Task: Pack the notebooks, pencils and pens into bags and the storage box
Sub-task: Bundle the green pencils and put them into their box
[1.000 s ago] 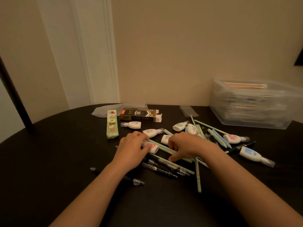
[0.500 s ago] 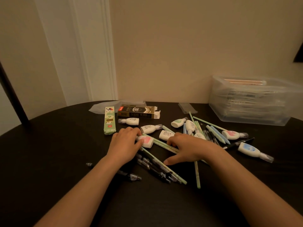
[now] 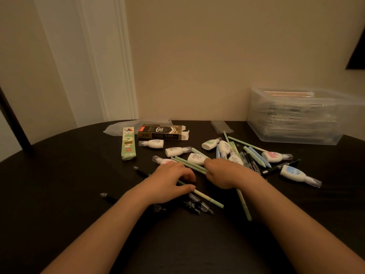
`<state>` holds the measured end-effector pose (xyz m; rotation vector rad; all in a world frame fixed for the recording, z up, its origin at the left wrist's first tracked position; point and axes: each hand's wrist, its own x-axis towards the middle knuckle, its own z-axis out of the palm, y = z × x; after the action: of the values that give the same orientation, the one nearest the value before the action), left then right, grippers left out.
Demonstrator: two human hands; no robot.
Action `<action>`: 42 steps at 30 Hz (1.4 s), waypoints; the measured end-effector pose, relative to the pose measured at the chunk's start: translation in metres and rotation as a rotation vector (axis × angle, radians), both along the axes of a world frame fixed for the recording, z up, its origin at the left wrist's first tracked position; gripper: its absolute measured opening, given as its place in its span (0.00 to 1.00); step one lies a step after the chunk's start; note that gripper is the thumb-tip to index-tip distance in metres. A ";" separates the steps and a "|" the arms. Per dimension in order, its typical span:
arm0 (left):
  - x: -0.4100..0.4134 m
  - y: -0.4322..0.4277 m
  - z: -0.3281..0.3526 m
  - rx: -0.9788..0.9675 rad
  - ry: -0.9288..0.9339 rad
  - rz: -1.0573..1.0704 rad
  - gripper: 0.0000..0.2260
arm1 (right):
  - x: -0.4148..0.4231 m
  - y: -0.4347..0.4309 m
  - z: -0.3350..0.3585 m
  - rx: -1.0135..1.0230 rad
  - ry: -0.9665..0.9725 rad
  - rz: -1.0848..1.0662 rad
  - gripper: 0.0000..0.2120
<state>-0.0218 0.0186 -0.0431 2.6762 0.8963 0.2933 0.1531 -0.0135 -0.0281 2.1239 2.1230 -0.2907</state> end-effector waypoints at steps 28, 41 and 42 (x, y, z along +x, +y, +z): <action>0.011 0.015 0.035 0.434 -0.351 0.110 0.05 | 0.054 -0.008 0.020 0.080 1.314 -0.218 0.07; 0.014 0.013 0.024 0.809 -0.217 -0.136 0.20 | 0.035 -0.015 0.029 -0.324 1.493 -0.200 0.24; 0.014 0.012 0.024 0.788 -0.229 -0.147 0.23 | 0.035 -0.015 0.029 -0.349 1.489 -0.198 0.29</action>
<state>-0.0078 0.0306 -0.0196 3.2725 0.5789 1.0859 0.1882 -0.0283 0.0012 1.9802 1.8819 -2.6483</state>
